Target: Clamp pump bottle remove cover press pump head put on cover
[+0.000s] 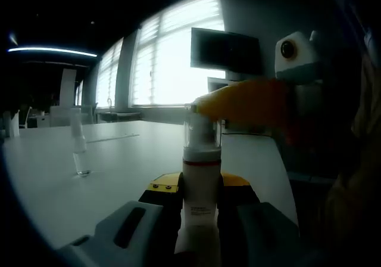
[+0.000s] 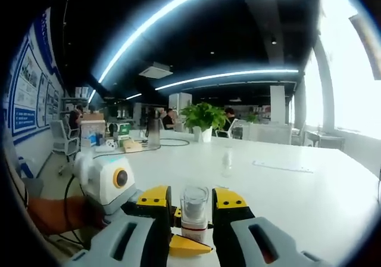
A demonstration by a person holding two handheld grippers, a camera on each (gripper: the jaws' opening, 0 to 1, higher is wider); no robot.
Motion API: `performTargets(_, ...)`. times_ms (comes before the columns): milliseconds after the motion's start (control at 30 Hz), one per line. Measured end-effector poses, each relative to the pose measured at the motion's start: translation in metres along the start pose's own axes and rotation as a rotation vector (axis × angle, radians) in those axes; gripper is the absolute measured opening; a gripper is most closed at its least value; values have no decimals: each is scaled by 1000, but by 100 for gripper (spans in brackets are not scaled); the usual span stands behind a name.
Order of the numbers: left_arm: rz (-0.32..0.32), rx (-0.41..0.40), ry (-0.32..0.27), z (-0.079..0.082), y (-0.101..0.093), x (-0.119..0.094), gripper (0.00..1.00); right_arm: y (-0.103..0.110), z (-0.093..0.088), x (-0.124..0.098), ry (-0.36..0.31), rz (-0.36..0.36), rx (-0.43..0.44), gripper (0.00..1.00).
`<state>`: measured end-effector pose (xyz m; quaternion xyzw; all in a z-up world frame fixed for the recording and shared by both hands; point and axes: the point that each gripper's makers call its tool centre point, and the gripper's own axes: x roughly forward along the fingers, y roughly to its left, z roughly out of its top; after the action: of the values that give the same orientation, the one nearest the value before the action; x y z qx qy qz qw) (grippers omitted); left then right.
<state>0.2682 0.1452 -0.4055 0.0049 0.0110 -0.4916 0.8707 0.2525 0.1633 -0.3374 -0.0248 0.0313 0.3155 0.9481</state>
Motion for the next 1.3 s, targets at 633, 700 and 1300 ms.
performTargets(633, -1, -1, 0, 0, 0, 0, 13, -5, 19, -3, -52, -8, -11, 21)
performTargets(700, -1, -2, 0, 0, -1, 0, 13, -5, 22, -4, -58, -8, -12, 21)
performTargets(1300, -2, -3, 0, 0, -1, 0, 13, -19, 38, -14, -109, -38, -41, 0)
